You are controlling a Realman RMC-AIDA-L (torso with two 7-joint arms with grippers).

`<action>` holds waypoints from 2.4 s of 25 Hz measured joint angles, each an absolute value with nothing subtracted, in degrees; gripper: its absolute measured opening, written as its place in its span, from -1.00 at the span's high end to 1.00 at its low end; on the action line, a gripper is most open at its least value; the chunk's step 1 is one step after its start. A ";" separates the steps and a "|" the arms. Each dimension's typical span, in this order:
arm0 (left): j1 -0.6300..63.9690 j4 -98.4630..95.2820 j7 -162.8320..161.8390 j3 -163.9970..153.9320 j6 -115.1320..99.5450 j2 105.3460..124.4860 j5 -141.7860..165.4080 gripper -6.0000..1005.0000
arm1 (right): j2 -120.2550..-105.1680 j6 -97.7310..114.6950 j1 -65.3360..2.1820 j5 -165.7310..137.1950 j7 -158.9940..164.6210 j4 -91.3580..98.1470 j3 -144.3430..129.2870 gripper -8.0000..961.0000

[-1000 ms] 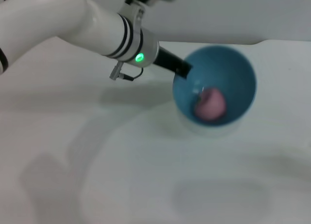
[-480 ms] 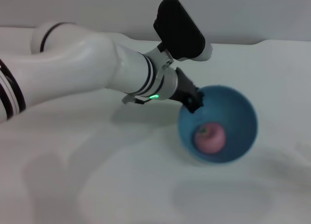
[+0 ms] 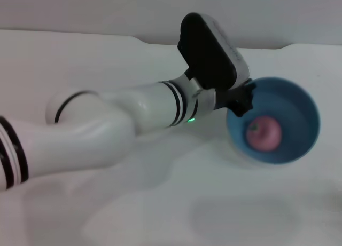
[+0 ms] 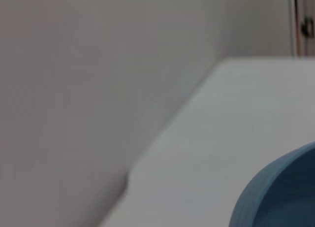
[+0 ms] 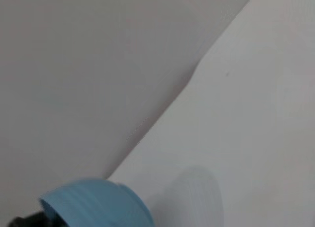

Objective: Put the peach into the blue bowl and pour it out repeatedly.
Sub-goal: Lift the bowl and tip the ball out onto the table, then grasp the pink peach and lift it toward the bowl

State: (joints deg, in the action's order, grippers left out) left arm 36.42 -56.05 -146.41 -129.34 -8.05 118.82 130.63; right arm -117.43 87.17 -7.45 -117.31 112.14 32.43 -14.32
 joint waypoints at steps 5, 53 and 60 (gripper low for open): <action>34.78 -54.05 -146.43 -135.17 7.11 118.83 130.59 0.99 | -117.74 86.80 -7.58 -118.32 112.03 32.06 -14.64 -0.02; 39.69 -34.46 -110.64 -150.06 44.74 119.07 119.12 0.99 | -118.15 86.76 -10.58 -118.17 109.73 28.45 -14.77 -0.02; 39.91 -38.93 -110.01 -129.42 25.71 118.34 117.07 0.99 | -118.19 86.19 -14.33 -118.22 106.94 27.03 -14.96 -0.02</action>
State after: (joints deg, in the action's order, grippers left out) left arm 39.91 -38.93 -110.01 -129.42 25.71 118.34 117.07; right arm -118.19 86.19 -14.33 -118.22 106.94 27.03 -14.96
